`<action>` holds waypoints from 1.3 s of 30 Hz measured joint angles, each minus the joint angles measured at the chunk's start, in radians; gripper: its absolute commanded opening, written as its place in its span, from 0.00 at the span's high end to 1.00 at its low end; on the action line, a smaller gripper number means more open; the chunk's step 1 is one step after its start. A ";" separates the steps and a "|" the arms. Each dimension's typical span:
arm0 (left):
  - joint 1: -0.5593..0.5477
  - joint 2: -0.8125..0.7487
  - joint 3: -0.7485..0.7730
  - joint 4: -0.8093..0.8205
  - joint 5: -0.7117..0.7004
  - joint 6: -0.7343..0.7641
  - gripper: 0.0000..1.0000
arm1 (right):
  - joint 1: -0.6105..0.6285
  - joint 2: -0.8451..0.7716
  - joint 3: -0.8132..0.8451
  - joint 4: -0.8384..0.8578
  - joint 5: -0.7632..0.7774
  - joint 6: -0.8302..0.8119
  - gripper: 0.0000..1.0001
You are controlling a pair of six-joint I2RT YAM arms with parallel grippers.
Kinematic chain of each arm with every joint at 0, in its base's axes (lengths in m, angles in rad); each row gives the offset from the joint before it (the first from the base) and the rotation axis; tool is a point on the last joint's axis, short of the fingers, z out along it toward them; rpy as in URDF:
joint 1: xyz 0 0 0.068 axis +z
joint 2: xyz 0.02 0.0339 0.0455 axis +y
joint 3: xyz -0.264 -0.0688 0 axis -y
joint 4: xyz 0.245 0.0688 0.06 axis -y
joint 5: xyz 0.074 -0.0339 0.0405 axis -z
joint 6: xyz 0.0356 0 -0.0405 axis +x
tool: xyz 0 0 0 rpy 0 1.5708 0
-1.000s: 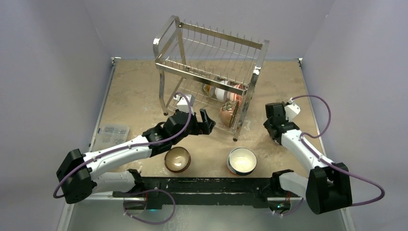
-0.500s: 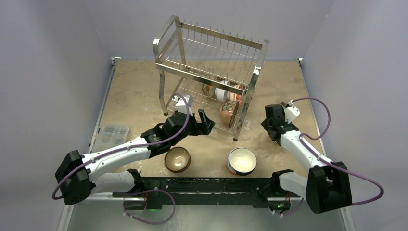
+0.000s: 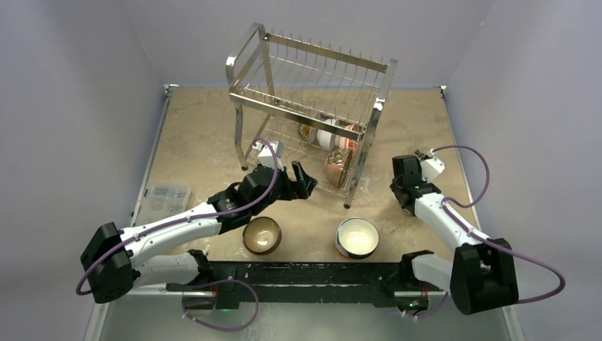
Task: Load the bowls into the dish rack
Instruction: Pick up the bowl from the center of the board, then place the bowl in the dish rack.
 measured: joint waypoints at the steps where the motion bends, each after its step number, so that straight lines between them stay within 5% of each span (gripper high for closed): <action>1: 0.000 0.000 0.000 0.000 0.000 0.000 0.13 | 0.000 -0.010 -0.001 -0.001 0.001 -0.006 1.00; 9: 0.000 0.000 0.000 -0.001 0.000 0.000 0.13 | -0.003 -0.111 -0.003 -0.004 -0.043 -0.053 1.00; 21: 0.004 0.014 0.000 -0.002 0.019 -0.009 0.13 | -0.003 -0.448 -0.014 -0.082 -0.347 -0.132 1.00; 39: 0.039 0.021 0.002 0.001 0.098 -0.110 0.03 | -0.002 -0.491 0.249 -0.211 -0.809 -0.410 1.00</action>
